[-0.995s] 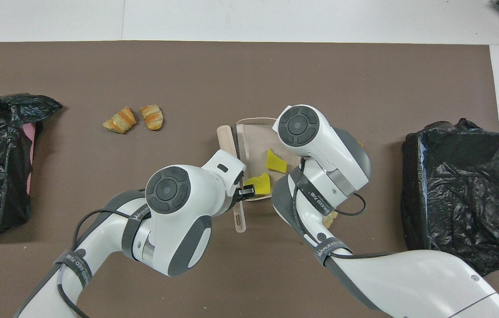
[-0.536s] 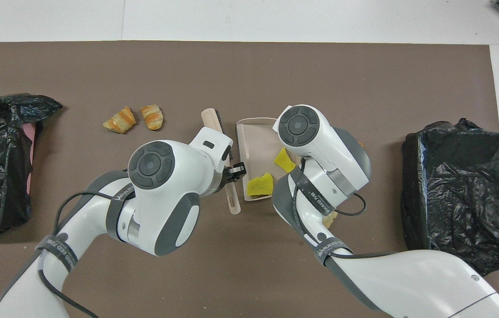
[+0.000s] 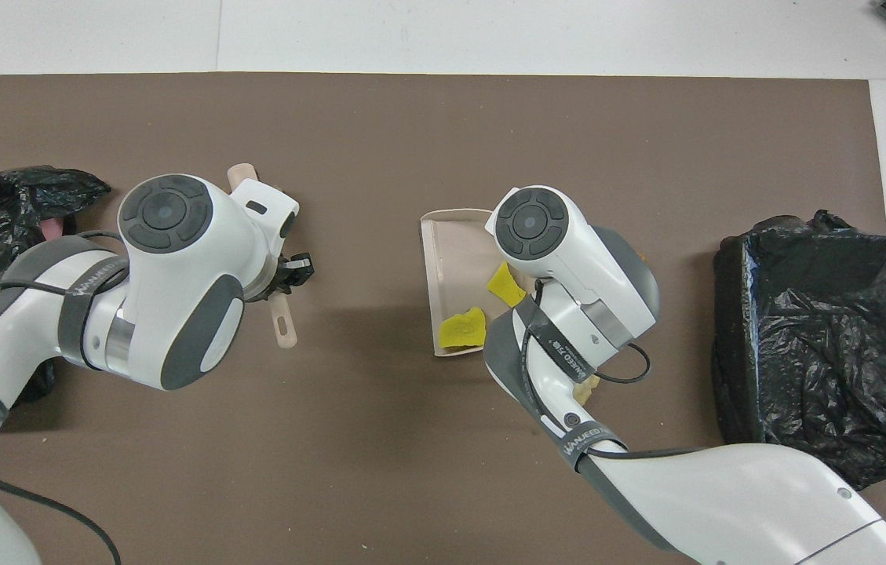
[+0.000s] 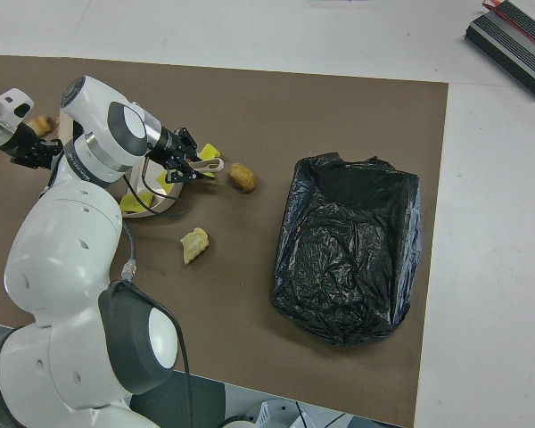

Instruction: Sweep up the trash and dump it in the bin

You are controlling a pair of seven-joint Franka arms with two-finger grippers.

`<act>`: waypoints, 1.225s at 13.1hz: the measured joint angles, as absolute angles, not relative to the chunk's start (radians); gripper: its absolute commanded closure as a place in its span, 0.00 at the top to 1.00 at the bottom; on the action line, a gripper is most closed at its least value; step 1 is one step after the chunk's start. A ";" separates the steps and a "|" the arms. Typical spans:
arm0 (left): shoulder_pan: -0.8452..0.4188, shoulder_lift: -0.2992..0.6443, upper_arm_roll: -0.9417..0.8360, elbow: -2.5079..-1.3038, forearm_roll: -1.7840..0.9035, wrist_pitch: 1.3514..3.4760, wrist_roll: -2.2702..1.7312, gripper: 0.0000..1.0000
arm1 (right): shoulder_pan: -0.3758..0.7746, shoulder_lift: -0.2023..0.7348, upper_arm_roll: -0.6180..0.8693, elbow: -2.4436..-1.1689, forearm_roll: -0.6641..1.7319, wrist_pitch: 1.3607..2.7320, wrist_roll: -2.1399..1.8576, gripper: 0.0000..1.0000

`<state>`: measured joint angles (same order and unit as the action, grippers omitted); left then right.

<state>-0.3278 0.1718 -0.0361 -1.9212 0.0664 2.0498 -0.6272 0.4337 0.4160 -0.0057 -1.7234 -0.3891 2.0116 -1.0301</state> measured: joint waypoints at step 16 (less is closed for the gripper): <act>-0.173 0.266 -0.074 -1.922 0.092 2.111 -0.150 0.00 | 0.426 0.416 -0.006 -1.726 -0.389 2.012 -1.030 0.00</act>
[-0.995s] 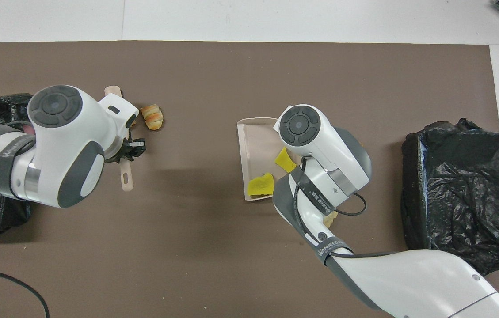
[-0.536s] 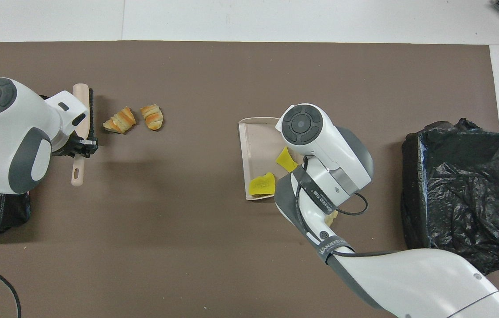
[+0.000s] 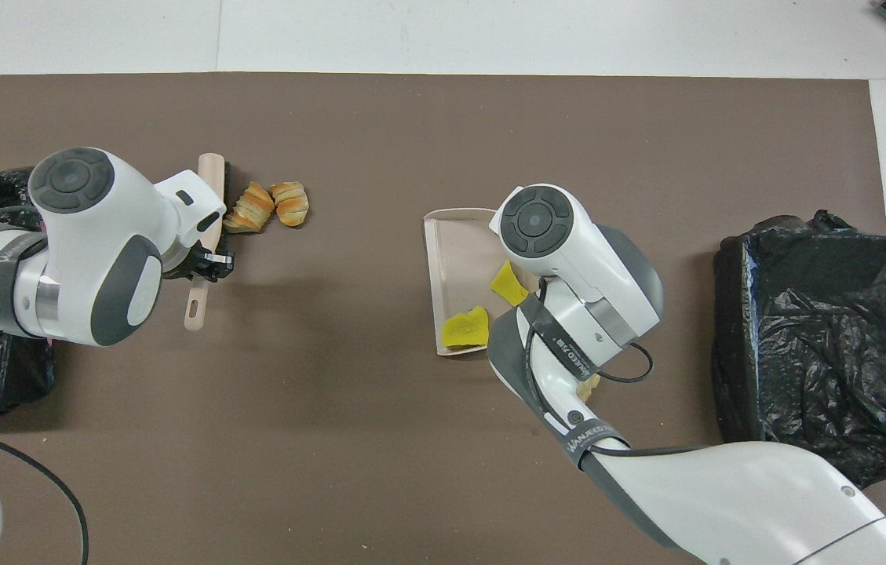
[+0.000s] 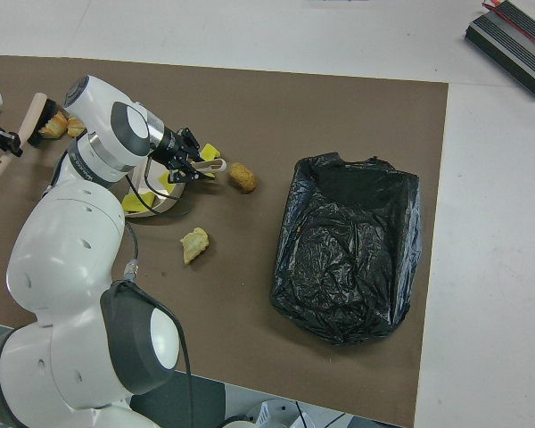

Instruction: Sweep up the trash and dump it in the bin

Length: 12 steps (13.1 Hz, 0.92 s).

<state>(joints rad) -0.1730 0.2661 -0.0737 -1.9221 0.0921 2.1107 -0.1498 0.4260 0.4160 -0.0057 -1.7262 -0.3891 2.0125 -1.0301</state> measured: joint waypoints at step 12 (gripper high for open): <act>-0.403 0.258 -0.085 -1.931 0.016 2.113 -0.062 0.00 | 0.424 0.416 -0.006 -1.727 -0.389 2.014 -1.030 0.00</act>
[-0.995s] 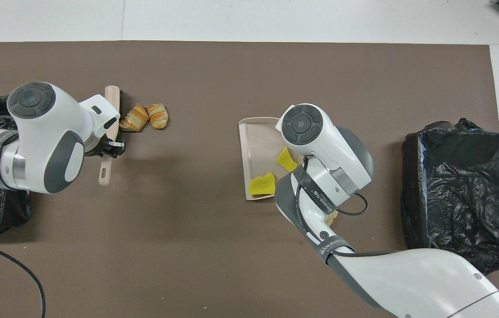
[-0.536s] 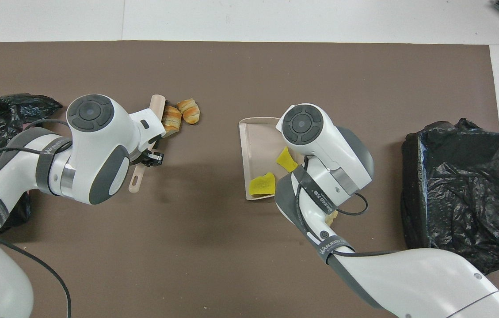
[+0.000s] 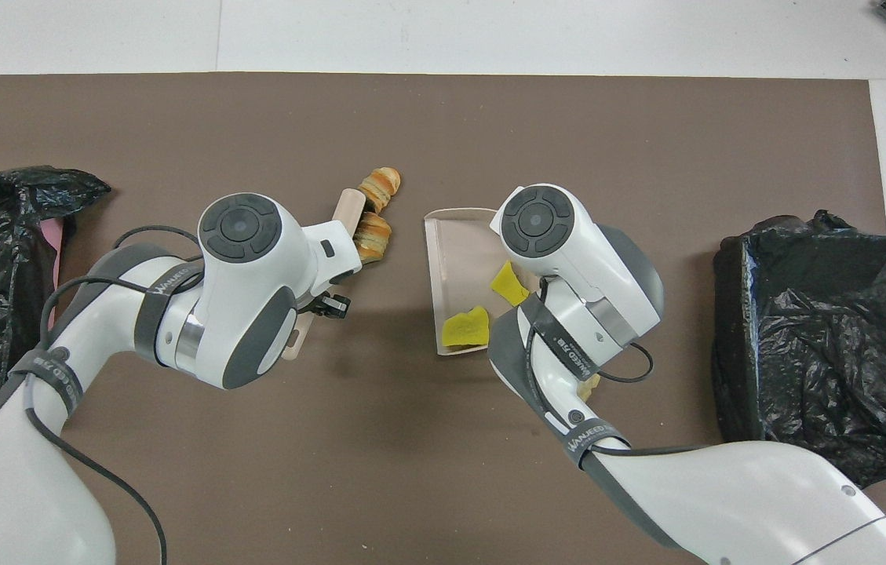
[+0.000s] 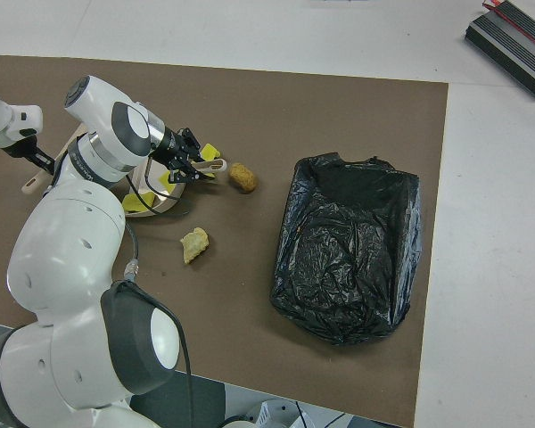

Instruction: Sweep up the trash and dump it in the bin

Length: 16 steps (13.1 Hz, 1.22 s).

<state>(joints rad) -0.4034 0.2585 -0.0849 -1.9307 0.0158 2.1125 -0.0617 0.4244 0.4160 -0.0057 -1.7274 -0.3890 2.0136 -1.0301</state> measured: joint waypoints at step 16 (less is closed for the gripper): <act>-0.351 0.314 -0.053 -1.867 0.071 2.198 -0.016 0.00 | 0.420 0.416 -0.006 -1.728 -0.389 2.014 -1.030 0.00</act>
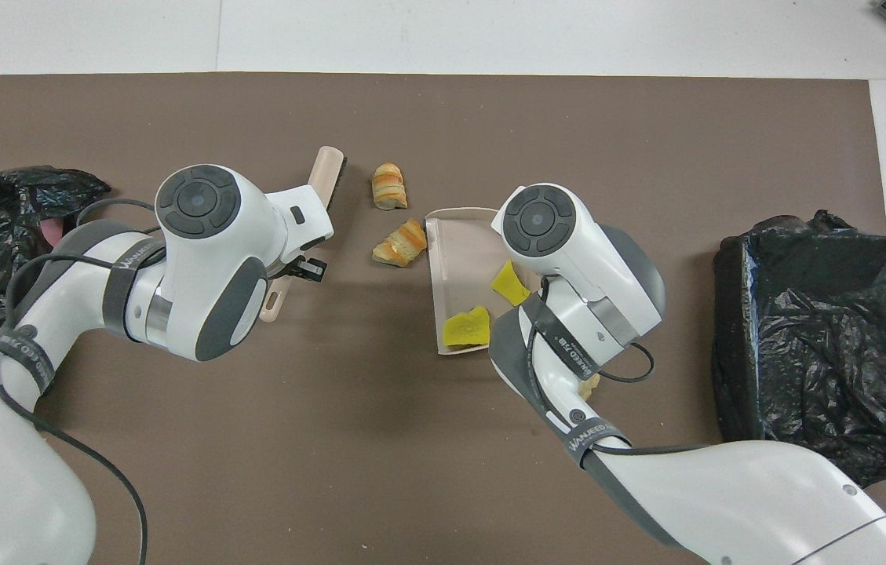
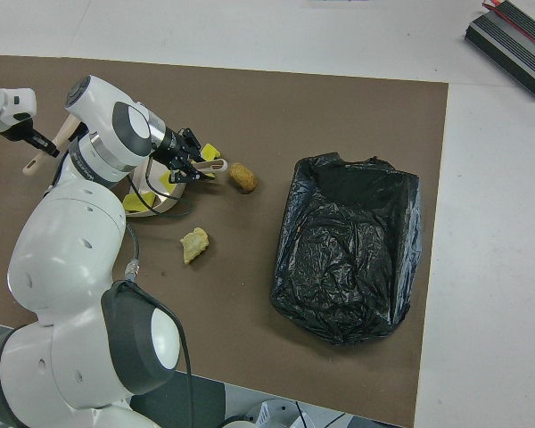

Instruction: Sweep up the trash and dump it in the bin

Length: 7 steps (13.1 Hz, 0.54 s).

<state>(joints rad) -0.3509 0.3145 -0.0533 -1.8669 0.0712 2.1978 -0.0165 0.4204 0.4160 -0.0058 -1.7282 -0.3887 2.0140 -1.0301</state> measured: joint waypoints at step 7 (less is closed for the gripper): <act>-0.473 0.364 -0.072 -1.843 0.122 2.133 0.007 0.00 | 0.415 0.416 -0.006 -1.729 -0.389 2.014 -1.030 0.00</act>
<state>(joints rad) -0.4729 0.3640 -0.0717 -1.8432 0.1219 2.1334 0.0068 0.4154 0.4160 -0.0057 -1.7287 -0.3887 2.0139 -1.0301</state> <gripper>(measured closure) 0.731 0.678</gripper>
